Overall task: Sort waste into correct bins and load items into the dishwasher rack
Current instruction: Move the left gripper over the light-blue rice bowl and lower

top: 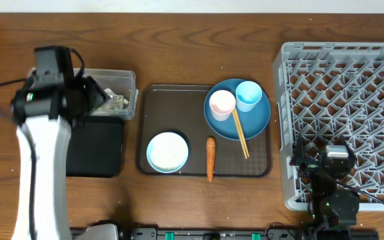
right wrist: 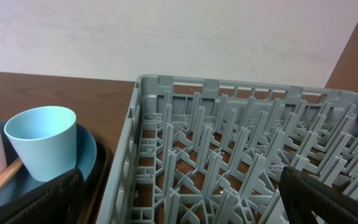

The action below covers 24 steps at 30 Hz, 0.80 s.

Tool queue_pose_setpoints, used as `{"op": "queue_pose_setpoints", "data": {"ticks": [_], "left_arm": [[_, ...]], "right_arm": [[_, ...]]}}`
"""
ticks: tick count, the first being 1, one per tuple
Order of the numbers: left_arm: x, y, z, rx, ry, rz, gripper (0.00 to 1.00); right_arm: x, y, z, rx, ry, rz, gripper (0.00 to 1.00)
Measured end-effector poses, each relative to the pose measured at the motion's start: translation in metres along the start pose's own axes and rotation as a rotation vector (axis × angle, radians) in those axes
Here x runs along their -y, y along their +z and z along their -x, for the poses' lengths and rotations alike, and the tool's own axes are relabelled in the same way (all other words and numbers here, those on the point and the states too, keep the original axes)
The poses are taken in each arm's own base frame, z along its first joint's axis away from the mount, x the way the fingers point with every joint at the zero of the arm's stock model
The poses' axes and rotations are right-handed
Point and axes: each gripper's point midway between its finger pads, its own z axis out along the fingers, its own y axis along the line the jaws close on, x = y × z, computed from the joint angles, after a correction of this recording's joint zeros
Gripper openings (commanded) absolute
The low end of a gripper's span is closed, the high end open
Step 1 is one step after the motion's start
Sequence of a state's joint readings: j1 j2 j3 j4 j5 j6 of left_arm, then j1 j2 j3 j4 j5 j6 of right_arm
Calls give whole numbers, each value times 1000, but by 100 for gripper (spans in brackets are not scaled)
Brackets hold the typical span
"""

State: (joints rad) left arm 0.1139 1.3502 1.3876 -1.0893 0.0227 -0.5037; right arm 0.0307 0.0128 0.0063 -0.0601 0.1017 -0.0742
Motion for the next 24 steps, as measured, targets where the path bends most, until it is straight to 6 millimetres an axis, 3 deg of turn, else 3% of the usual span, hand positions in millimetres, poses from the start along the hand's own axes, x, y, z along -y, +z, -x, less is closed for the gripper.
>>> {"op": "queue_pose_setpoints", "data": {"ticks": [5,11,24], "left_arm": [[-4,-33,-55,-104,116,14,82],[21,-35,-106,-217,304,-42,82],[65,-34,-155,-251,561,-116,82]], "right_arm": [[0,0,0,0,0,0,99],[0,0,0,0,0,0,99],[0,0,0,0,0,0,99]]}}
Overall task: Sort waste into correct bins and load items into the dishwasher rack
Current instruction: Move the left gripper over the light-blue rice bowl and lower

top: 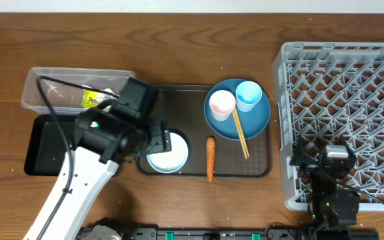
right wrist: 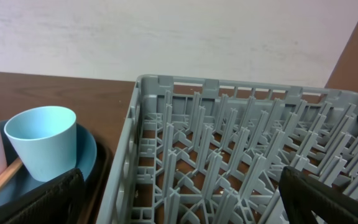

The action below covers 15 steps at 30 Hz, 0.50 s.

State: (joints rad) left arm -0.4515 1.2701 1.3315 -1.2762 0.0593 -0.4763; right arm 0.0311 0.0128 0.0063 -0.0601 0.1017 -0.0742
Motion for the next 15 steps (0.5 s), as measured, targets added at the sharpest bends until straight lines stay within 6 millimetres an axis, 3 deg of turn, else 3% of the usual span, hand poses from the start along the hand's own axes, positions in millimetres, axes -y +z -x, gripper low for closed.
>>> {"op": "queue_pose_setpoints", "data": {"ticks": [7,15], "left_arm": [[20,25,-9,-47,82,11,82],[25,52,-9,-103,90,46,82]], "right_arm": [[0,0,0,0,0,0,99],[0,0,0,0,0,0,99]]}}
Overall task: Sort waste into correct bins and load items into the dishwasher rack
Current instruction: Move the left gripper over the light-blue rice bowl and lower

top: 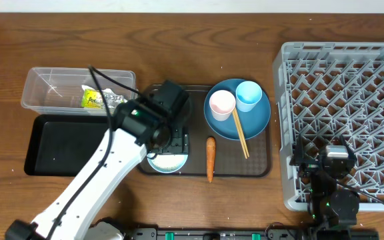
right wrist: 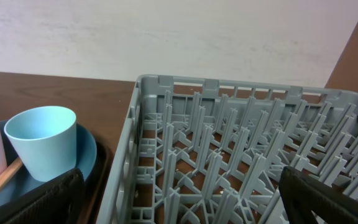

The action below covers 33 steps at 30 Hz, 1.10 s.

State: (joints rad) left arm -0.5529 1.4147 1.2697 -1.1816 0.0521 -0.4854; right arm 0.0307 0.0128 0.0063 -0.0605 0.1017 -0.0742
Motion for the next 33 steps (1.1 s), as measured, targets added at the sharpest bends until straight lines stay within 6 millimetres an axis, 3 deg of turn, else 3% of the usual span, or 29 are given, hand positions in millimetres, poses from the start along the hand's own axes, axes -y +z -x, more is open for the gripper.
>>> {"op": "queue_pose_setpoints", "data": {"ticks": [10,33], "left_arm": [[1,24,6,-50,-4,45,82],[4,24,32,68,-9,49,82]], "right_arm": [[0,0,0,0,0,0,99],[0,0,0,0,0,0,99]]}}
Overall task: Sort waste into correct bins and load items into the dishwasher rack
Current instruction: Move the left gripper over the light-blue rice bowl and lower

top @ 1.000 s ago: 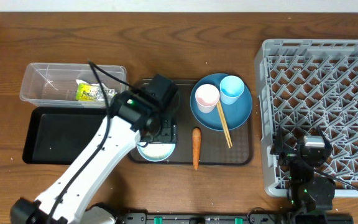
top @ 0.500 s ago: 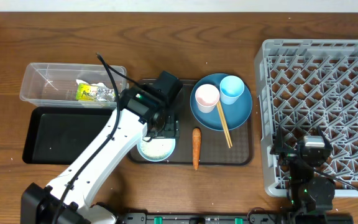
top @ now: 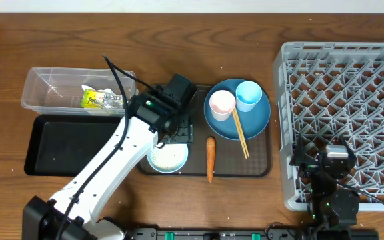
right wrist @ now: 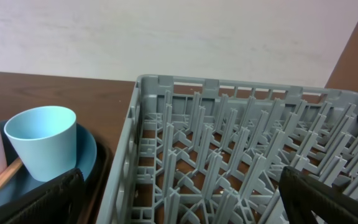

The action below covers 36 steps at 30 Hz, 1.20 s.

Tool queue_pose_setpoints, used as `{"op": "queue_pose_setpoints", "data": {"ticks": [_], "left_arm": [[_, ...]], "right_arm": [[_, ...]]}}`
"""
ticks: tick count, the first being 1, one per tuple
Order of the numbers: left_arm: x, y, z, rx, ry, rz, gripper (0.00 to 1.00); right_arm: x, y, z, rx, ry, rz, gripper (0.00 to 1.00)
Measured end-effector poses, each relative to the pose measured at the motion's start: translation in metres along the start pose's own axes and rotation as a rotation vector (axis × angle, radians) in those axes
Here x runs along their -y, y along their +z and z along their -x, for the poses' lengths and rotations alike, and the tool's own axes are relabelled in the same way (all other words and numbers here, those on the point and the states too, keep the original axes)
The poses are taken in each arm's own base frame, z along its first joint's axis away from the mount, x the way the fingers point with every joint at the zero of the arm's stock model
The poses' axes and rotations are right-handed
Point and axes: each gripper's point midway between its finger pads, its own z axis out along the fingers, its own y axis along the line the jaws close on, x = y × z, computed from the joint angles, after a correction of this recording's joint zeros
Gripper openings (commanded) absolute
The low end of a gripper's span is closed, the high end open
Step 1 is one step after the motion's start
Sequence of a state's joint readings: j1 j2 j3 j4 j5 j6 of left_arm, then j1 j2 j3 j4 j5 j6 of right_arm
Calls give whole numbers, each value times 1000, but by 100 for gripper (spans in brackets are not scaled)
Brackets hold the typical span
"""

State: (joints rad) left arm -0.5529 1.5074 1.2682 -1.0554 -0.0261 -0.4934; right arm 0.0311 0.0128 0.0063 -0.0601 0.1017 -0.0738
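A dark tray [top: 260, 159] holds an orange carrot [top: 210, 159], a small pale bowl [top: 168, 159] and a blue plate [top: 255, 120]. On the plate stand a pink cup [top: 222, 105] and a light blue cup [top: 249, 95], with chopsticks [top: 240, 133] lying across it. My left gripper [top: 179, 130] hangs over the tray just beyond the bowl, left of the carrot; how its jaws stand is unclear. My right gripper [right wrist: 179, 208] is open over the front left corner of the grey dishwasher rack [right wrist: 229, 137], nothing in it. The blue cup [right wrist: 42, 149] shows to its left.
A clear bin [top: 45, 83] at the left holds a yellow wrapper [top: 95, 100]. A black bin [top: 72, 145] lies in front of it. The rack [top: 345, 100] fills the table's right side. A cable loops above the left arm.
My left gripper has shifted a little right and farther back, from over the bowl to beside its far right edge. The right arm has not moved.
My left gripper was over the clear bin at the far left. Then it was at the tray's left side by the bowl, with the yellow wrapper lying in the bin. Then it hung over the bowl, and now sits nearer the carrot.
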Motion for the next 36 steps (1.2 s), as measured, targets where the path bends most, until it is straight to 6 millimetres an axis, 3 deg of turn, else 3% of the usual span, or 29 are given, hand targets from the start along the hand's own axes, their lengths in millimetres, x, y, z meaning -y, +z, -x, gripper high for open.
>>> {"op": "queue_pose_setpoints", "data": {"ticks": [19,27,31,36], "left_arm": [[-9,-1,13,67,-3,59,82],[-11,-1,19,95,-7,72,76],[-7,4,10,58,-3,45,73],[-10,28,-13,-20,-8,39,71]], "right_arm": [[0,0,0,0,0,0,99],[0,0,0,0,0,0,99],[0,0,0,-1,0,0,99],[0,0,0,-1,0,0,99]]}}
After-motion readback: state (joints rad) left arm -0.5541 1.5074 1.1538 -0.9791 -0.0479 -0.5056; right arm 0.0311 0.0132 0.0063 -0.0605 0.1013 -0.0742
